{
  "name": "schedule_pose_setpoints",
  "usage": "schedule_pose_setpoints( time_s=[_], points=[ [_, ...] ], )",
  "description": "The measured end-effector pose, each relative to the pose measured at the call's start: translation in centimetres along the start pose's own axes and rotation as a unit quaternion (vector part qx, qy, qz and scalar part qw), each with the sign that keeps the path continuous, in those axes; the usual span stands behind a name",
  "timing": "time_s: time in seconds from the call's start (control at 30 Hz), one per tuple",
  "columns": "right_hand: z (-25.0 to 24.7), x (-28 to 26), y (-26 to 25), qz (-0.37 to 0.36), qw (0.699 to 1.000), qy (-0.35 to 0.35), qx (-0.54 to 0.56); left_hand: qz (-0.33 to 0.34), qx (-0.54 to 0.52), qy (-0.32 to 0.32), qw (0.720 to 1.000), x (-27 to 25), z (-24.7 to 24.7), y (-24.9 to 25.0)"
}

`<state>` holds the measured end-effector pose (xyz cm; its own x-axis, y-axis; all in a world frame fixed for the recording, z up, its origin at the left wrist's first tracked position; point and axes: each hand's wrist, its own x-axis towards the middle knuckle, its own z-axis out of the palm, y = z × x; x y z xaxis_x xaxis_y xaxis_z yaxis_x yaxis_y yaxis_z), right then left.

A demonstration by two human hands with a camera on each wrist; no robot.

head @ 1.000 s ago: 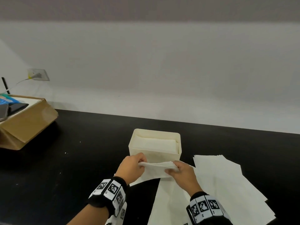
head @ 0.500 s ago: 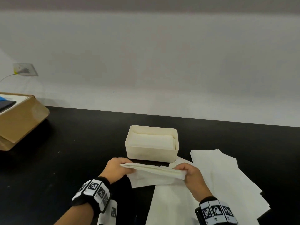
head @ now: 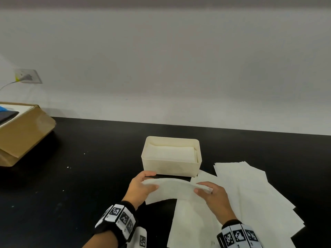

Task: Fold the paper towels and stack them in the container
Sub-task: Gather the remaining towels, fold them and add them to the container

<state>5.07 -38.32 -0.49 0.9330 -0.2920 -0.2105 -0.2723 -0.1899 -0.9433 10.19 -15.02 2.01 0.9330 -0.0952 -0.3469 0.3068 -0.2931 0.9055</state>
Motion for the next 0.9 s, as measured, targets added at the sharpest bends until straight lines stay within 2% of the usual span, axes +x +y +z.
schedule_pose_setpoints(
  time_s=[0.13,0.27,0.37,0.57,0.63,0.8,0.9],
  points=[
    [-0.1,-0.6,-0.6,-0.005,0.998,-0.011,0.061,0.029,-0.053,0.017,0.998,-0.5,-0.8,0.0],
    [0.4,-0.5,0.7,0.042,0.997,-0.054,0.032,-0.019,-0.044,0.006,0.999,-0.2,-1.4,-1.4],
    [1.0,-0.2,1.0,0.069,0.996,-0.052,0.019,-0.041,-0.038,0.0,0.998,0.0,-1.2,-2.0],
    [1.0,-0.2,0.7,0.031,0.999,-0.009,0.031,0.017,-0.032,-0.016,0.999,-0.1,-0.8,-1.0],
    [1.0,-0.4,0.7,0.023,0.999,-0.014,0.041,0.027,-0.037,-0.02,0.999,-0.1,-1.1,-1.1],
    [1.7,-0.5,1.4,0.049,0.998,-0.04,0.029,-0.011,-0.047,-0.029,0.998,0.6,-1.2,-2.3],
    [2.0,-0.4,1.0,0.049,0.997,-0.045,0.033,-0.007,-0.058,-0.017,0.998,1.0,-0.8,-2.4]
  ],
)
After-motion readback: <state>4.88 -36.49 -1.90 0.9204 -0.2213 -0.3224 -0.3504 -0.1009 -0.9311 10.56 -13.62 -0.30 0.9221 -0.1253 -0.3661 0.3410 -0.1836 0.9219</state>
